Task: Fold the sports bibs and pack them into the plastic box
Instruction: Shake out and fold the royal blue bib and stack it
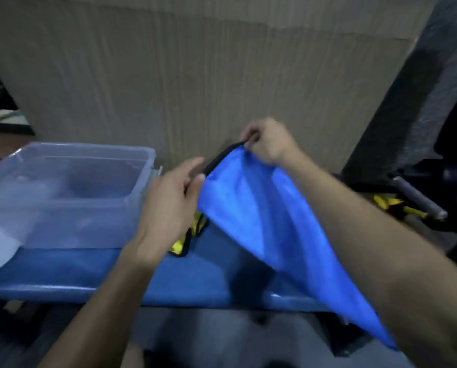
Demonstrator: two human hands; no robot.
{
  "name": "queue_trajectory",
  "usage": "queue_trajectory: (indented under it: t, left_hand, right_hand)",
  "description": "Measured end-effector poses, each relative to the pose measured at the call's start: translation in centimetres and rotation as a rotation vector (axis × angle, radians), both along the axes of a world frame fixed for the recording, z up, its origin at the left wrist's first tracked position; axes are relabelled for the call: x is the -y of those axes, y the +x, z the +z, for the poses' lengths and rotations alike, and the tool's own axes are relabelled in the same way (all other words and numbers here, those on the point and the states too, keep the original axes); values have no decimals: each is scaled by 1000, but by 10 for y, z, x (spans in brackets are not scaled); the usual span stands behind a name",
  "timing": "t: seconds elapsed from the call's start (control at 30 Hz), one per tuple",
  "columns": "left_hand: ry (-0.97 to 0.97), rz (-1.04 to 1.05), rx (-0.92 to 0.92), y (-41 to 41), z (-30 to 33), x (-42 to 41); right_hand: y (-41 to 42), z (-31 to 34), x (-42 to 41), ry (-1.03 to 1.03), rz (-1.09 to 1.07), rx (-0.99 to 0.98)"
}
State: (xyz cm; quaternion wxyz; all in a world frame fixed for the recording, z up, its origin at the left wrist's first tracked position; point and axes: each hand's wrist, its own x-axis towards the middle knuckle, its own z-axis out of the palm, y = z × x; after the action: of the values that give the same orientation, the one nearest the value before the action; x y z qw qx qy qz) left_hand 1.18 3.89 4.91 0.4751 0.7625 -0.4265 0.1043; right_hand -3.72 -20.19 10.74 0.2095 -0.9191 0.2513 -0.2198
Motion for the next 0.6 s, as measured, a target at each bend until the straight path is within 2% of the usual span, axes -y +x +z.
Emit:
queue_trajectory:
  t: [0.07,0.17,0.2,0.27,0.33,0.4,0.47,0.53,0.6]
  left_hand:
    - [90,80,7,23,-37,-17]
    - [262,200,3,55,-79,-34]
    - [288,229,-5,65,-87,-39]
    - [273,231,52,76,-95,-43]
    - [285,243,212,75,-102,-42]
    - [380,320,309,67,-103,-40]
    - [463,356,325,54,-104,-37]
    - [468,240,351,47,-106,-29]
    - [560,5,368,46,-113,-16]
  right_hand:
    - [50,-52,-23,73,-23,21]
    - [103,-116,-54,432,-47,132]
    - [116,-132,-61,494,-55,175]
    - [134,-156,-67,497,-54,236]
    - [143,-166,-68,463,-50,211]
    - [148,-171,-68,459,-53,180]
    - [153,-179,-67,518,-16,143]
    - [157,-186,-65,595,45,91]
    - [155,-188,-63,618,114,26]
